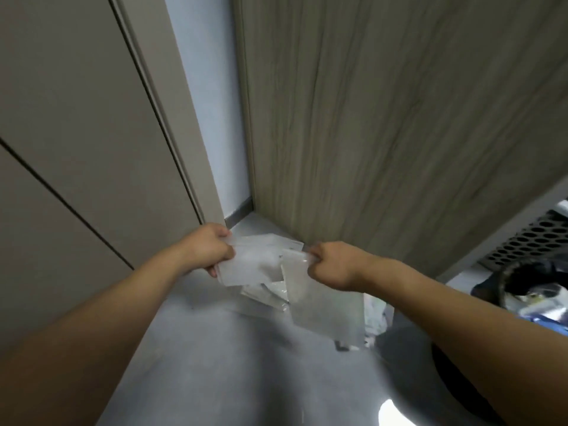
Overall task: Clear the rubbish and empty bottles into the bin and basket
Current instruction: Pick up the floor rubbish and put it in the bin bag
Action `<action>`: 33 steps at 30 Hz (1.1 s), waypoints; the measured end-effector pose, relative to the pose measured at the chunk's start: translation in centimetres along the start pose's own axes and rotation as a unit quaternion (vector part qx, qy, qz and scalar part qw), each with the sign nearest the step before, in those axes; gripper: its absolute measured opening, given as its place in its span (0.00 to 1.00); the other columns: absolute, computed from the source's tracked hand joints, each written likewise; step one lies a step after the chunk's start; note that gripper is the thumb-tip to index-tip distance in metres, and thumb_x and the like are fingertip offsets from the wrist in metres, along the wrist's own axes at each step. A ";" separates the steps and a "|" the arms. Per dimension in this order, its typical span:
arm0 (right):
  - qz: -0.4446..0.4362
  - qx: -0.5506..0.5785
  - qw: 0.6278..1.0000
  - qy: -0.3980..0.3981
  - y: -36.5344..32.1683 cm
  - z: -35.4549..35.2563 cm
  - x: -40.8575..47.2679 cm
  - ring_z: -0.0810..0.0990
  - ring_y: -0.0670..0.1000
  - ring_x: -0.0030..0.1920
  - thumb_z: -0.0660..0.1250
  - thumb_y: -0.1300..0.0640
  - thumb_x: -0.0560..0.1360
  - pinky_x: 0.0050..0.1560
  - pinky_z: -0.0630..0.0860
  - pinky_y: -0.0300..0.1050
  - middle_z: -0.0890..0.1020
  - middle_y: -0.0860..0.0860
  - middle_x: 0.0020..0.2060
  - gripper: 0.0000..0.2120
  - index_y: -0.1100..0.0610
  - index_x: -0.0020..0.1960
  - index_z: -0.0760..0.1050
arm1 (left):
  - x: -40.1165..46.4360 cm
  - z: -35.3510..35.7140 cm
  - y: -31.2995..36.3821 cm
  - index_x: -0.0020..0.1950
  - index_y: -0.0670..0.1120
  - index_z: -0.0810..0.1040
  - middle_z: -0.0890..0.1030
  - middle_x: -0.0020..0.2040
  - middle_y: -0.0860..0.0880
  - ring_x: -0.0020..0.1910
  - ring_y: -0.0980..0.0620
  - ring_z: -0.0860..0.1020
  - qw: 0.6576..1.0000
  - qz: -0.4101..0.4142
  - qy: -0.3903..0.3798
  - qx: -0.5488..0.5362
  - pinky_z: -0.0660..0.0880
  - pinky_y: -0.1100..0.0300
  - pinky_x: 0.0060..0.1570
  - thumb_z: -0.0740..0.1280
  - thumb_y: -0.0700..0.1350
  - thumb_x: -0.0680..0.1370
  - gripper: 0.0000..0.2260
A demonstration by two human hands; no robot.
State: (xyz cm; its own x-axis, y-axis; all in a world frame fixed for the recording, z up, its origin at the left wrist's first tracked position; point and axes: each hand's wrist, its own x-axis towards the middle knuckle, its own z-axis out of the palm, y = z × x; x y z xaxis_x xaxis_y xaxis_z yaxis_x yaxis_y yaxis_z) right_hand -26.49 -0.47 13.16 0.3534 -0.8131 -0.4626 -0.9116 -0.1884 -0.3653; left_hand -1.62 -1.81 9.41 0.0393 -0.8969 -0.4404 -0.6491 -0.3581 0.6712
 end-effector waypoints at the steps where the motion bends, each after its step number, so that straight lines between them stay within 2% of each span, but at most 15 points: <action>1: 0.002 0.004 1.000 -0.006 0.7 -1.6 -1.2 0.76 0.56 0.50 0.59 0.54 0.74 0.47 0.69 0.42 0.79 0.56 0.51 0.09 0.56 0.50 0.75 | -0.6 0.4 2.0 0.42 0.42 0.75 0.76 0.33 0.43 0.25 0.49 0.76 1.000 0.016 -0.019 0.007 0.74 0.61 0.20 0.64 0.31 0.74 0.06; 3: 0.011 0.014 1.000 -0.018 2.3 -4.5 -3.3 0.76 0.54 0.46 0.62 0.55 0.73 0.41 0.69 0.42 0.79 0.54 0.45 0.06 0.56 0.44 0.76 | -1.8 1.3 6.0 0.44 0.42 0.77 0.78 0.35 0.42 0.27 0.48 0.77 0.997 0.048 -0.054 0.029 0.75 0.60 0.24 0.65 0.32 0.73 0.06; 5: 0.030 0.029 0.999 -0.019 4.4 -6.6 -5.1 0.76 0.53 0.42 0.63 0.56 0.71 0.40 0.69 0.42 0.78 0.52 0.39 0.05 0.56 0.39 0.76 | -3.0 2.7 9.9 0.47 0.40 0.78 0.79 0.37 0.41 0.31 0.46 0.78 0.992 0.080 -0.083 0.057 0.77 0.58 0.27 0.64 0.33 0.73 0.06; 9: 0.090 0.026 0.995 -0.014 9.4 -9.7 -8.4 0.75 0.52 0.36 0.63 0.54 0.68 0.38 0.70 0.44 0.78 0.52 0.35 0.06 0.55 0.36 0.76 | -5.2 6.6 16.6 0.46 0.39 0.78 0.78 0.34 0.42 0.30 0.46 0.78 0.981 0.145 -0.104 0.080 0.78 0.55 0.28 0.63 0.32 0.72 0.07; 12: 0.117 0.014 0.993 0.001 13.5 -11.2 -10.9 0.76 0.53 0.36 0.62 0.54 0.70 0.40 0.73 0.46 0.80 0.53 0.35 0.08 0.56 0.36 0.76 | -6.5 9.7 20.7 0.45 0.39 0.78 0.77 0.32 0.43 0.29 0.47 0.76 0.973 0.179 -0.124 0.073 0.77 0.54 0.29 0.63 0.32 0.72 0.06; 16: 0.146 0.008 0.989 -0.008 18.7 -12.0 -14.0 0.75 0.55 0.36 0.59 0.59 0.74 0.46 0.76 0.50 0.77 0.51 0.29 0.13 0.56 0.31 0.73 | -7.9 13.8 25.3 0.48 0.37 0.77 0.77 0.35 0.41 0.31 0.45 0.77 0.963 0.183 -0.190 0.054 0.74 0.60 0.25 0.64 0.32 0.74 0.06; 19: 0.193 0.025 0.981 -0.025 22.5 -12.2 -16.3 0.71 0.53 0.26 0.56 0.61 0.75 0.34 0.71 0.45 0.74 0.52 0.21 0.16 0.59 0.29 0.70 | -8.8 16.8 28.2 0.50 0.35 0.76 0.78 0.37 0.38 0.31 0.43 0.77 0.953 0.192 -0.225 0.062 0.76 0.57 0.26 0.64 0.32 0.74 0.06; 22: 0.229 0.082 0.970 -0.013 26.5 -11.8 -18.2 0.70 0.54 0.26 0.58 0.62 0.74 0.30 0.70 0.42 0.74 0.54 0.25 0.10 0.60 0.35 0.72 | -9.4 19.6 30.8 0.48 0.37 0.76 0.77 0.35 0.39 0.26 0.47 0.76 0.948 0.205 -0.233 0.072 0.76 0.58 0.25 0.63 0.31 0.74 0.05; 25: 0.245 0.110 0.963 0.009 29.5 -10.9 -19.5 0.73 0.53 0.27 0.61 0.62 0.75 0.31 0.73 0.42 0.76 0.54 0.29 0.07 0.60 0.39 0.73 | -9.6 22.0 32.8 0.46 0.38 0.76 0.76 0.35 0.41 0.27 0.48 0.76 0.947 0.212 -0.228 0.077 0.75 0.60 0.24 0.63 0.31 0.74 0.05; 30: 0.248 0.036 0.967 0.053 33.1 -8.7 -20.6 0.75 0.54 0.40 0.60 0.60 0.75 0.41 0.72 0.43 0.78 0.55 0.39 0.06 0.58 0.43 0.75 | -9.7 25.2 35.0 0.47 0.38 0.78 0.77 0.39 0.40 0.35 0.43 0.77 0.943 0.224 -0.229 0.087 0.77 0.57 0.27 0.64 0.33 0.73 0.05; 33: 0.249 0.039 0.967 0.044 34.6 -7.3 -20.6 0.77 0.55 0.42 0.59 0.59 0.75 0.45 0.75 0.46 0.80 0.56 0.42 0.07 0.58 0.43 0.75 | -9.5 26.6 35.9 0.41 0.42 0.77 0.78 0.35 0.44 0.32 0.47 0.78 0.944 0.225 -0.221 0.092 0.76 0.58 0.27 0.64 0.33 0.73 0.06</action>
State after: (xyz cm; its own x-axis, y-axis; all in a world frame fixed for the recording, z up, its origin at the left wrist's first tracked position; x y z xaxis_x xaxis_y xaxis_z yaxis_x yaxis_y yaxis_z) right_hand -66.91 5.75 15.98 -0.1469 -0.8370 -0.5272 -0.9445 0.2771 -0.1767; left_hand -45.52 0.73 21.83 -0.5675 -0.7365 -0.3681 -0.6465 0.1217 0.7532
